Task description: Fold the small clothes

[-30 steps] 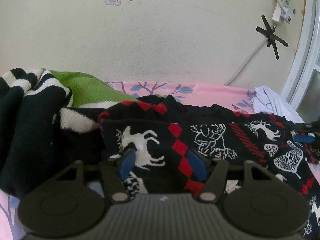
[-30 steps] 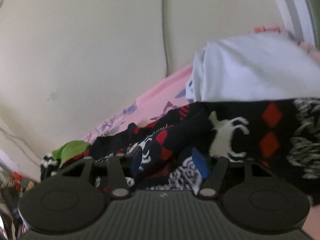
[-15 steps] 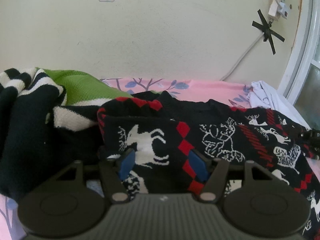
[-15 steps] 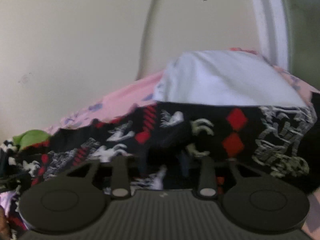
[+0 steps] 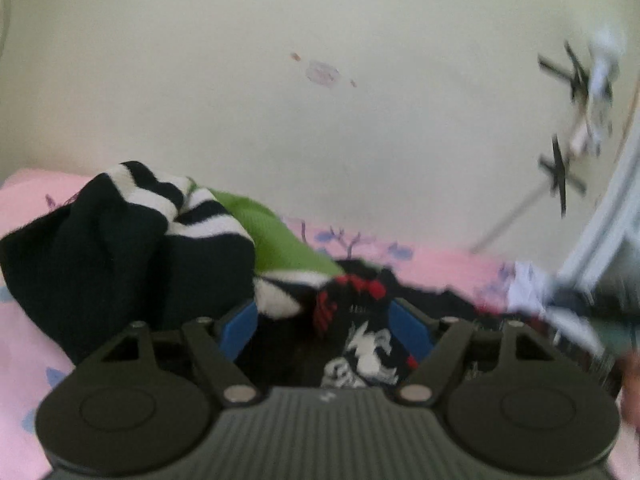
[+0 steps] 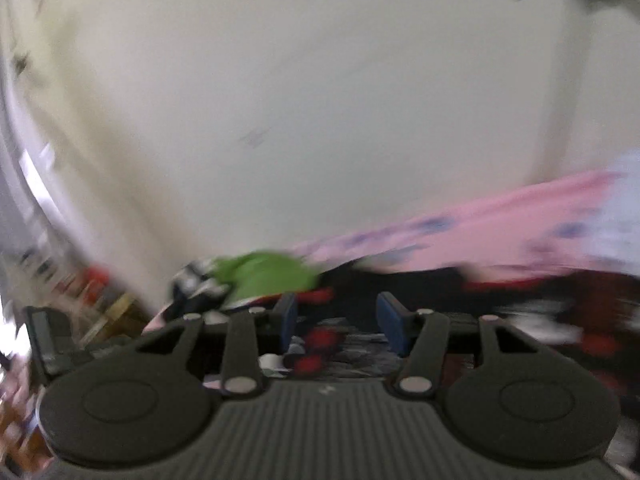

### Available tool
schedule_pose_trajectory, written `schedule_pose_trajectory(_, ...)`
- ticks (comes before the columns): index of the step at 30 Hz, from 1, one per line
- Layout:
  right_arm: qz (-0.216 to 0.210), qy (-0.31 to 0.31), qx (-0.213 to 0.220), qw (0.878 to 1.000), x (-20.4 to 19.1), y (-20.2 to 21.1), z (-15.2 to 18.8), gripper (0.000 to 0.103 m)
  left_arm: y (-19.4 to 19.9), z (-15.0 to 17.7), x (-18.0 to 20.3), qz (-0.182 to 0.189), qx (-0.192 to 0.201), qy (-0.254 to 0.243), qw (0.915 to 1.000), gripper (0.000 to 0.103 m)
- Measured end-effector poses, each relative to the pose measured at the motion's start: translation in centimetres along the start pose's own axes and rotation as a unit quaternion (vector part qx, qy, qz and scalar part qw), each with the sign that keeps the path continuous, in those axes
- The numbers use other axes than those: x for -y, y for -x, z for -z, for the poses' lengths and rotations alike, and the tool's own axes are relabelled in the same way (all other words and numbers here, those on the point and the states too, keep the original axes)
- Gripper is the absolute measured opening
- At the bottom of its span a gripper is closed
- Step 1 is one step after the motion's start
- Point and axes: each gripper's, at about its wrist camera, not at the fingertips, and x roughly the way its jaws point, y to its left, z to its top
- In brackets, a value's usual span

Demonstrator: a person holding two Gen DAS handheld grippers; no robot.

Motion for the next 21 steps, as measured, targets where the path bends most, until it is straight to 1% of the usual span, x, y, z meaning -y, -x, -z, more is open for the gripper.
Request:
schedule_pose_trajectory(2,-0.031,0.018,-0.041,0.999,-1.6,-4.6,-1.4,0.054,-0.7,0.3,0.8,0.008,-0.019,-0.021,0.9996,0.074)
schedule_pose_trajectory(3,-0.040,0.028,-0.059,0.997,-2.5,-6.4,-1.7,0.059,-1.0,0.6,1.1,0.012,-0.027,-0.029,0.9991,0.074)
schedule_pose_trajectory(5,-0.050,0.047,-0.096,0.993,-4.0,-9.6,-1.3,0.063,-1.3,1.0,1.7,0.015,-0.035,-0.045,0.9983,0.073)
schedule_pose_trajectory(7,-0.058,0.070,-0.131,0.987,-5.0,-11.8,-0.7,0.063,-1.5,1.2,2.1,0.015,-0.040,-0.058,0.9974,0.070)
schedule_pose_trajectory(10,-0.061,0.096,-0.162,0.980,-5.5,-13.9,0.0,0.062,-1.6,1.3,2.3,0.011,-0.049,-0.069,0.9963,0.069)
schedule_pose_trajectory(13,-0.070,0.112,-0.180,0.975,-6.4,-16.2,0.8,0.049,-2.0,1.5,2.5,0.005,-0.062,-0.082,0.9947,0.069)
schedule_pose_trajectory(14,-0.067,0.124,-0.178,0.974,-6.7,-16.3,0.9,0.035,-2.2,1.7,2.7,0.003,-0.066,-0.087,0.9940,0.069)
schedule_pose_trajectory(15,-0.055,0.139,-0.170,0.974,-7.1,-16.8,0.9,0.011,-2.3,1.8,2.8,0.002,-0.070,-0.091,0.9934,0.068)
schedule_pose_trajectory(16,-0.036,0.150,-0.161,0.975,-7.4,-17.3,1.0,0.007,-2.5,1.8,2.9,0.002,-0.074,-0.096,0.9926,0.062)
schedule_pose_trajectory(17,-0.026,0.146,-0.155,0.977,-7.4,-17.7,0.8,0.005,-2.7,2.0,3.2,0.002,-0.080,-0.103,0.9915,0.058)
schedule_pose_trajectory(18,-0.021,0.140,-0.150,0.978,-7.4,-18.0,0.6,0.003,-2.9,2.2,3.3,0.000,-0.086,-0.110,0.9903,0.052)
schedule_pose_trajectory(19,-0.012,0.141,-0.144,0.980,-7.4,-18.4,0.4,0.002,-3.1,2.3,3.5,-0.004,-0.092,-0.117,0.9888,0.048)
schedule_pose_trajectory(21,0.001,0.146,-0.139,0.979,-7.8,-19.3,0.4,0.001,-3.6,2.7,3.7,-0.016,-0.103,-0.131,0.9859,0.048)
